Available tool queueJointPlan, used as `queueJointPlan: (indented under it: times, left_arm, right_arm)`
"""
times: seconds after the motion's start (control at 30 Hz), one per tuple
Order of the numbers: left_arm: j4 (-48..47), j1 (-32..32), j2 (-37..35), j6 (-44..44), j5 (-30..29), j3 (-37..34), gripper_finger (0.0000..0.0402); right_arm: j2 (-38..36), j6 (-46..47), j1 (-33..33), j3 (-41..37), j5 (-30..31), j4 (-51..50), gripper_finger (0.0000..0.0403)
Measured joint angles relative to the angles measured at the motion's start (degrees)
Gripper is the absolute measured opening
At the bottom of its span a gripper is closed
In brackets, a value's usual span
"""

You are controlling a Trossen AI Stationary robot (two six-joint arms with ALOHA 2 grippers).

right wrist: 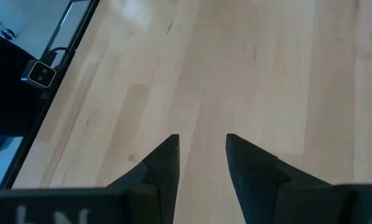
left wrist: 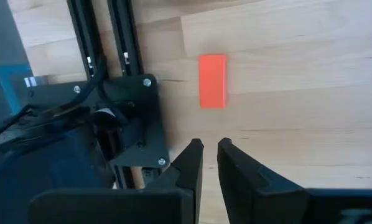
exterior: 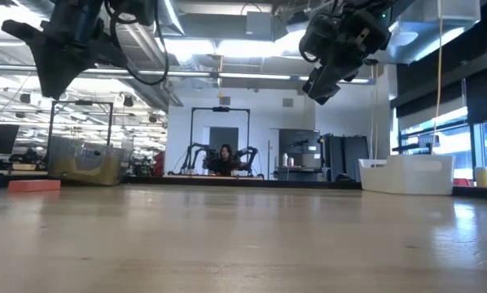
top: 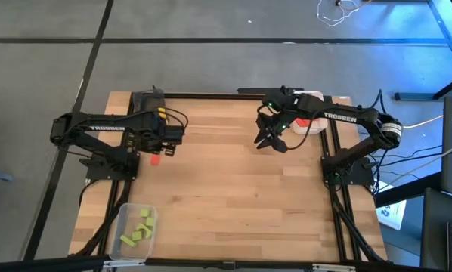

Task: Sort & place blocks by color
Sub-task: Put the orange block into the white bin

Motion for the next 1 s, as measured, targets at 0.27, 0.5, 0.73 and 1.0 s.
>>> queueJointPlan:
  times: [0.27, 0.5, 0.73, 1.0]
  left_arm:
    - [0.1, 0.0, 0.0, -0.2, -0.3, 0.0, 0.0041]
    - [0.2, 0.0, 0.0, -0.2, -0.7, 0.0, 0.0041]
    - [0.1, 0.0, 0.0, -1.3, -0.4, 0.0, 0.0041]
    - [1.2, 0.0, 0.0, -5.9, 0.9, 0.0, 0.0041]
  right_arm:
    - [0.0, 0.0, 0.1, 0.0, 0.1, 0.0, 0.0132]
    - [0.0, 0.0, 0.1, 0.0, 0.2, 0.0, 0.0133]
    - [0.0, 0.0, 0.1, 0.0, 0.2, 0.0, 0.0133]
    - [0.0, 0.0, 0.1, 0.0, 0.2, 0.0, 0.0133]
